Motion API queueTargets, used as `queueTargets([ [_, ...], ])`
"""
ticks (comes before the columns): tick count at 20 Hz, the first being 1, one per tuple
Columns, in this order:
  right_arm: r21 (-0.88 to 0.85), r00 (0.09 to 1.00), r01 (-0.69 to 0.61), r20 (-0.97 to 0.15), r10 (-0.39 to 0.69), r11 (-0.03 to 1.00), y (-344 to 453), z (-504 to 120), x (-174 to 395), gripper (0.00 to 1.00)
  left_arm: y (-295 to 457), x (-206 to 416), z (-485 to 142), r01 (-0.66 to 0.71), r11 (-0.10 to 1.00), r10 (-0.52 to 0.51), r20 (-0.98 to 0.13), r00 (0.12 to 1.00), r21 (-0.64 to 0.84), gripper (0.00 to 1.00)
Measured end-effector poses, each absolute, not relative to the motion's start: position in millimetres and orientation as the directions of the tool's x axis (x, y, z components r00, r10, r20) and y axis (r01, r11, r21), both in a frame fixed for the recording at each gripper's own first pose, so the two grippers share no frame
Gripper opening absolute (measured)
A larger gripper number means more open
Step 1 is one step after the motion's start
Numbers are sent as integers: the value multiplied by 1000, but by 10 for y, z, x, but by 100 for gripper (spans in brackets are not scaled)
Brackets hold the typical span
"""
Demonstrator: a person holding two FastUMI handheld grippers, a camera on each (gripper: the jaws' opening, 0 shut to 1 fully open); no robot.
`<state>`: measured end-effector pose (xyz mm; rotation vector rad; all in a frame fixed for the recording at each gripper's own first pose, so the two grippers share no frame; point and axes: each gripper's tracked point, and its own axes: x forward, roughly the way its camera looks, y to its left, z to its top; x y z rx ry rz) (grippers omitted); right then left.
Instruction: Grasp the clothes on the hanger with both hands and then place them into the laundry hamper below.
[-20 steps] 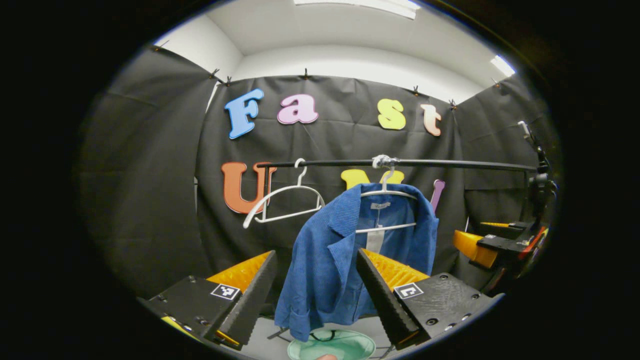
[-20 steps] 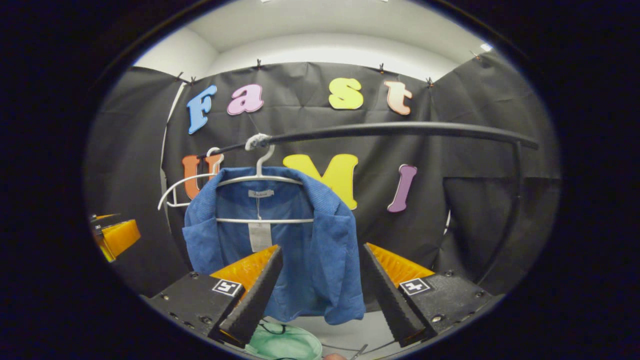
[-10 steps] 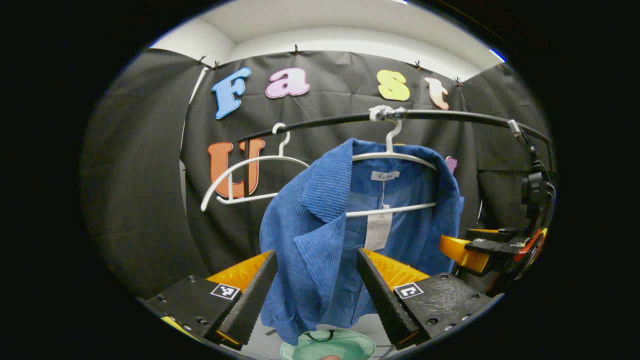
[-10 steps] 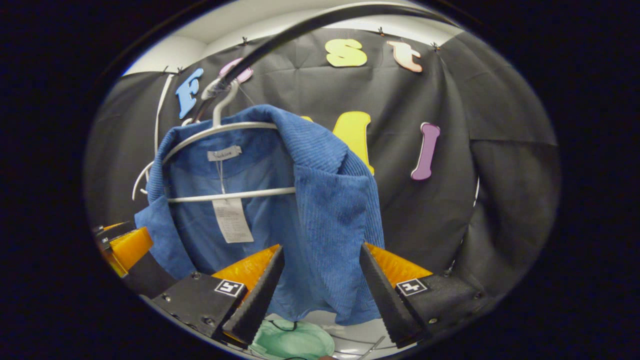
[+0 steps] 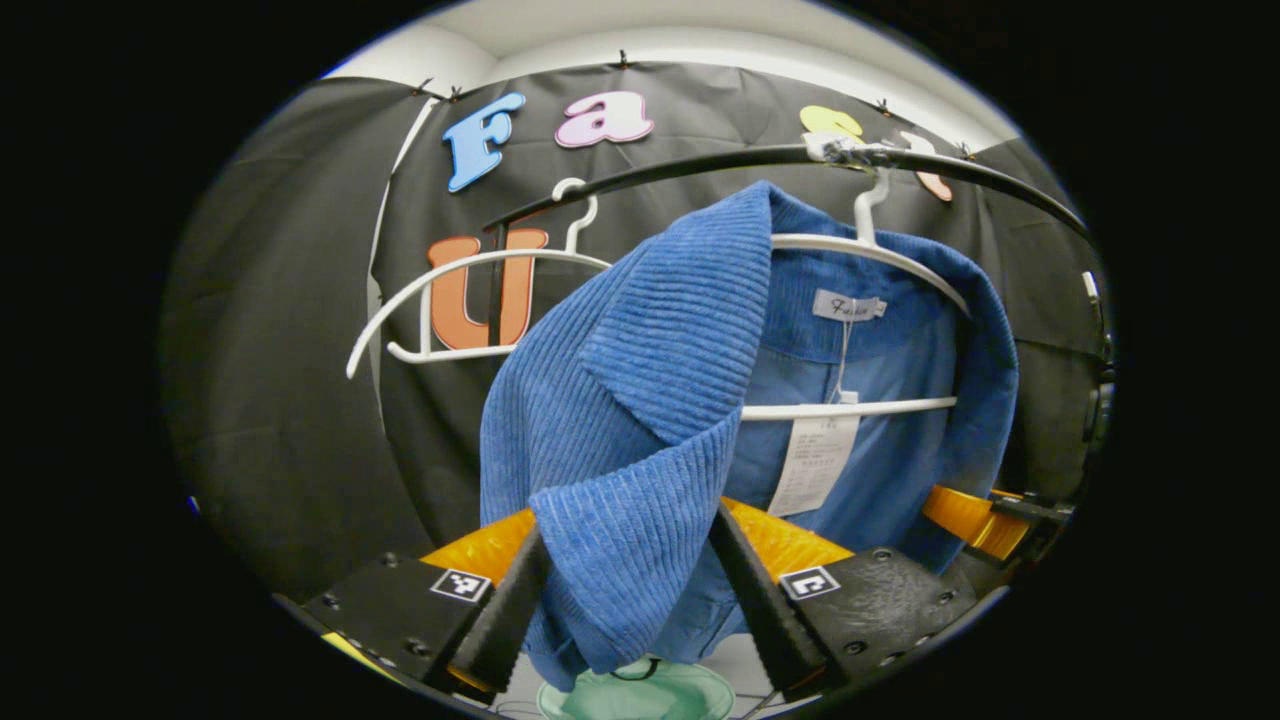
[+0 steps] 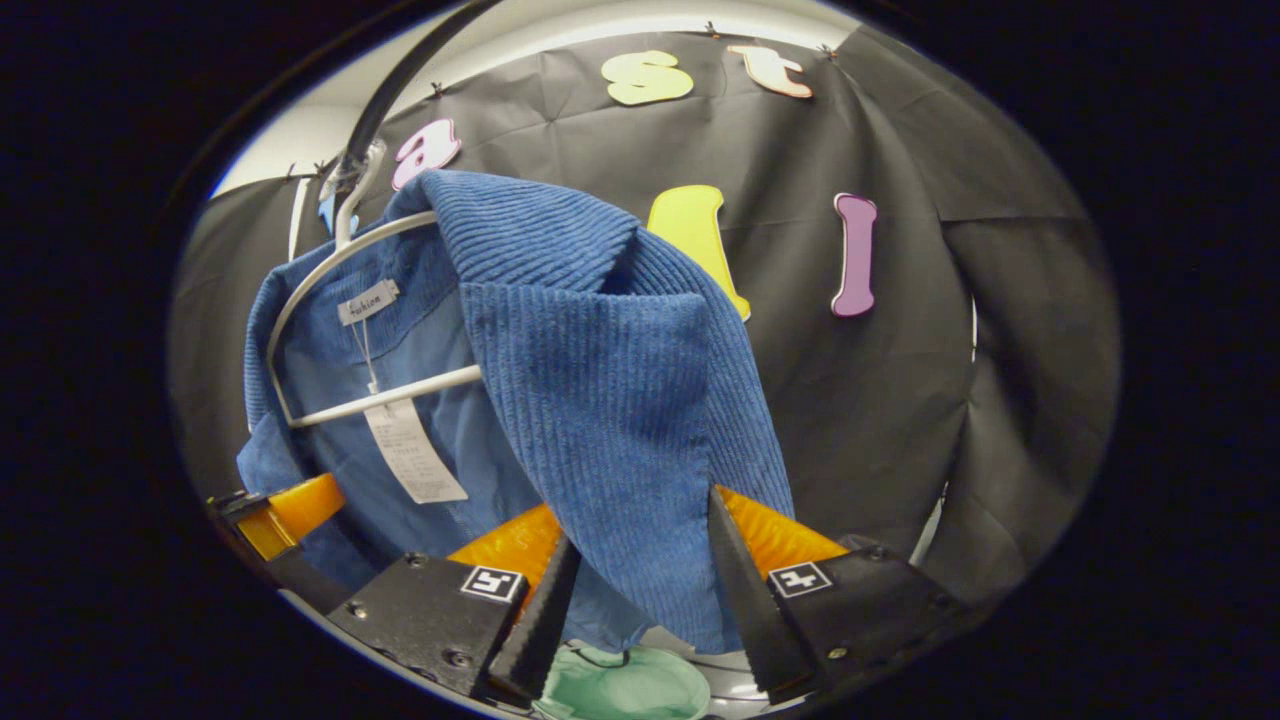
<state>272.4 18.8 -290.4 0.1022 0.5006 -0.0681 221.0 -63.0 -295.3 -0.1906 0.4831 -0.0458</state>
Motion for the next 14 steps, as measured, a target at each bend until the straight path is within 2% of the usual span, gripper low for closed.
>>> queueTargets([
  [1, 94, 876, 85, -481, -30, 992, 183, -2902, 2743, 70, -655, 2223, -2976, 6, 980, -99, -462, 881, -199, 88],
  [2, 104, 878, 78, -478, -19, 992, 185, -2897, 2743, 65, -665, 2234, -2985, 12, 980, -105, -467, 878, -198, 77],
  [3, 110, 882, 71, -471, -11, 991, 163, -2885, 2748, 64, -698, 2253, -3001, 26, 980, -119, -471, 874, -198, 57],
  [4, 125, 889, 58, -458, 5, 990, 154, -2877, 2737, 53, -681, 2239, -2985, 23, 982, -110, -471, 875, -187, 42],
  [5, 144, 895, 46, -445, 24, 988, 138, -2869, 2727, 51, -622, 2235, -2982, 6, 985, -87, -473, 877, -170, 28],
  [6, 161, 896, 44, -444, 32, 986, 106, -2897, 2704, 40, -631, 2206, -2984, 19, 984, -103, -475, 874, -179, 13],
  [7, 186, 894, 47, -445, 41, 981, 67, -2901, 2695, 34, -681, 2198, -2986, 40, 978, -135, -474, 870, -205, 6],
  [8, 219, 893, 46, -445, 58, 975, 52, -2885, 2692, 25, -699, 2181, -2954, 51, 973, -155, -469, 869, -227, 11],
  [10, 292, 885, 10, -447, 127, 956, 88, -2837, 2679, 17, -715, 2165, -2905, 80, 956, -210, -463, 861, -283, 11],
  [13, 357, 887, -38, -418, 196, 933, 68, -2692, 2678, 12, -690, 2141, -2825, 103, 939, -252, -448, 858, -329, 10],
  [14, 378, 888, -43, -410, 208, 925, 39, -2650, 2682, 10, -651, 2195, -2837, 92, 939, -244, -456, 856, -331, 5],
])
